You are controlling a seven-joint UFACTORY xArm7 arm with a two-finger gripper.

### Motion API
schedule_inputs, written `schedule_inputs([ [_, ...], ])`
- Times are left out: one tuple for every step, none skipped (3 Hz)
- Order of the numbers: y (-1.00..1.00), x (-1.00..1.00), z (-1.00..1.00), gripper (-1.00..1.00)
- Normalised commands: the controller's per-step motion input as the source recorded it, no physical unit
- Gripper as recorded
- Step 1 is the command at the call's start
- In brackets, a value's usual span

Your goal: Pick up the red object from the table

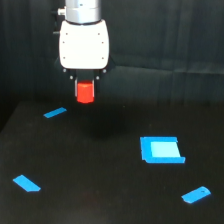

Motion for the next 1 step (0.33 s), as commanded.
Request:
schedule_inputs([
  [0.00, 0.00, 0.08, -0.88],
])
